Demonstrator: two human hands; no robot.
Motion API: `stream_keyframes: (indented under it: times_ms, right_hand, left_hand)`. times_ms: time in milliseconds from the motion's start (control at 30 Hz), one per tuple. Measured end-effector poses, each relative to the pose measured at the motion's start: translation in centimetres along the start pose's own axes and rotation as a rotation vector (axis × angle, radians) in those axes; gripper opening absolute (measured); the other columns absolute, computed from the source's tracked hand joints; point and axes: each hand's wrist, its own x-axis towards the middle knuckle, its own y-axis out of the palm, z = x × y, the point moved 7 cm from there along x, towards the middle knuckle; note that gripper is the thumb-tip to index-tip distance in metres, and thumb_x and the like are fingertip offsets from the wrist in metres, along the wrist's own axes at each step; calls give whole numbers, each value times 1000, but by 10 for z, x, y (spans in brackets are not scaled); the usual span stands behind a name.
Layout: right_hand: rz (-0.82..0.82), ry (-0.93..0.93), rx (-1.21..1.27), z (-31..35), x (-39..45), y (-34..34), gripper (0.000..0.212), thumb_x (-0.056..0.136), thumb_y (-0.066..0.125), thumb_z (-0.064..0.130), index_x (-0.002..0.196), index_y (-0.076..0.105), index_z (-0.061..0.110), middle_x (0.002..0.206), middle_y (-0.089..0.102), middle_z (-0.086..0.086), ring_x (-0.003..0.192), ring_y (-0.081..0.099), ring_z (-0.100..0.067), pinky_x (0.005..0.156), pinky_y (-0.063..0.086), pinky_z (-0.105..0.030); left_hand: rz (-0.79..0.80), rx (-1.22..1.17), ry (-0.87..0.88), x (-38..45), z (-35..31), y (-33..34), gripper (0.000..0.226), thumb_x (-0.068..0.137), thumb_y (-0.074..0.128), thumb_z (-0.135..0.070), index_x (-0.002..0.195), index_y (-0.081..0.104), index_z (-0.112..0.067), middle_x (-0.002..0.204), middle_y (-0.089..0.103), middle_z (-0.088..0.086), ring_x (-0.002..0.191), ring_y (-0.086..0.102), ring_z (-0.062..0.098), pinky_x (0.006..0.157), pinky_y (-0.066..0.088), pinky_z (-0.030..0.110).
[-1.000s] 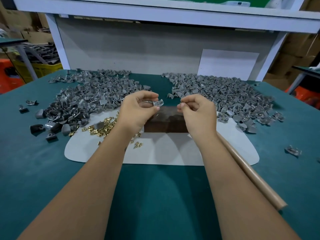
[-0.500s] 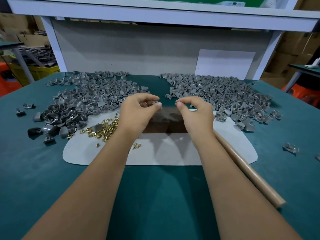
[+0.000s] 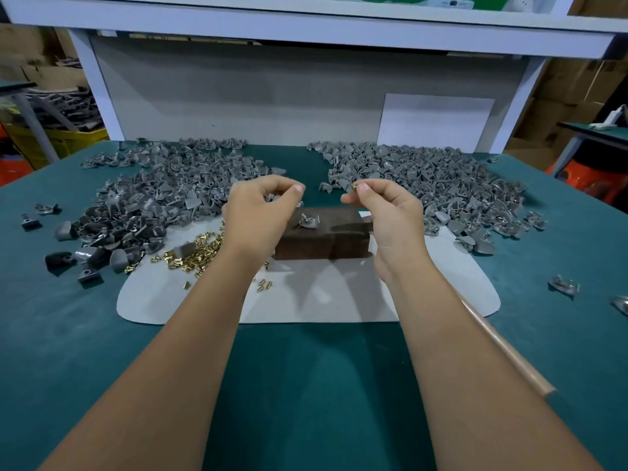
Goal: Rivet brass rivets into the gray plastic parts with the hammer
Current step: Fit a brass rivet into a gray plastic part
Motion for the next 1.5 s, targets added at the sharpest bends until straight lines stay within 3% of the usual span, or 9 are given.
stream_keyframes:
  times_ms: [300, 533, 800, 967, 1067, 1133, 1233, 1400, 1500]
  right_hand:
    - [113, -89, 236, 8, -5, 18, 14, 94, 56, 5, 87, 65, 13, 79, 74, 0, 83, 69, -12, 73, 51, -19]
    - [137, -88, 260, 9, -7, 21, 13, 94, 55, 4, 89, 64, 12, 77, 74, 3, 81, 68, -5, 70, 47, -10]
    - [86, -28, 204, 3, -4, 17, 12, 93, 57, 8, 88, 66, 14, 83, 74, -3, 98, 67, -18, 96, 45, -30]
    - [8, -11, 195, 2, -3, 9, 14, 93, 58, 8, 85, 66, 17, 80, 74, -1, 92, 69, -12, 100, 45, -34]
    - [-62, 6, 193, -2, 0, 2, 16, 92, 59, 6, 84, 67, 17, 84, 74, -4, 85, 70, -9, 83, 50, -23]
    - [-109, -12, 113, -3, 2, -3, 17, 92, 60, 7, 82, 68, 18, 84, 73, -2, 82, 68, -6, 77, 49, -21]
    - [-133, -39, -1, -7, 3, -4, 20, 90, 61, 7, 78, 68, 21, 80, 71, 0, 80, 65, -8, 82, 51, -26]
    - [-87, -153, -266, -5, 4, 4, 22, 87, 65, 13, 72, 67, 28, 76, 68, 13, 77, 62, -3, 75, 49, -19]
    - [-28, -224, -410, -4, 1, 12, 20, 86, 65, 15, 73, 66, 30, 72, 64, 21, 71, 56, 10, 66, 40, -3]
  left_hand:
    - [188, 22, 160, -14, -30, 34, 33, 78, 63, -48, 97, 78, -26, 103, 72, 1, 116, 59, 27, 101, 43, 55]
    - [123, 10, 170, -11, -25, 30, 10, 92, 68, -24, 89, 78, -22, 87, 75, 0, 96, 67, 24, 93, 49, 47]
    - [110, -23, 101, -6, -15, 18, 10, 90, 70, -23, 88, 79, -20, 76, 73, -8, 73, 65, 7, 79, 51, 34]
    - [20, -3, 31, 1, -7, -1, 9, 90, 70, -27, 89, 79, -26, 87, 76, -10, 94, 69, 10, 101, 49, 41]
    - [-221, 98, -102, 9, 18, -41, 9, 92, 66, -31, 92, 74, -34, 83, 74, -12, 71, 64, 17, 106, 42, 57]
    - [-294, 345, -186, 15, 38, -68, 25, 94, 62, -21, 116, 69, -29, 105, 73, -4, 95, 63, 27, 107, 37, 57]
    - [-153, 767, -320, 15, 62, -74, 61, 90, 65, -30, 146, 40, -25, 143, 50, 9, 139, 28, 36, 109, 23, 54]
    - [-249, 767, -135, 15, 42, -66, 29, 98, 52, -42, 93, 74, -25, 119, 66, 6, 129, 38, 32, 105, 23, 50]
    - [-129, 451, 28, 14, 25, -41, 25, 95, 60, -21, 117, 70, -23, 119, 68, -2, 122, 53, 22, 108, 38, 43]
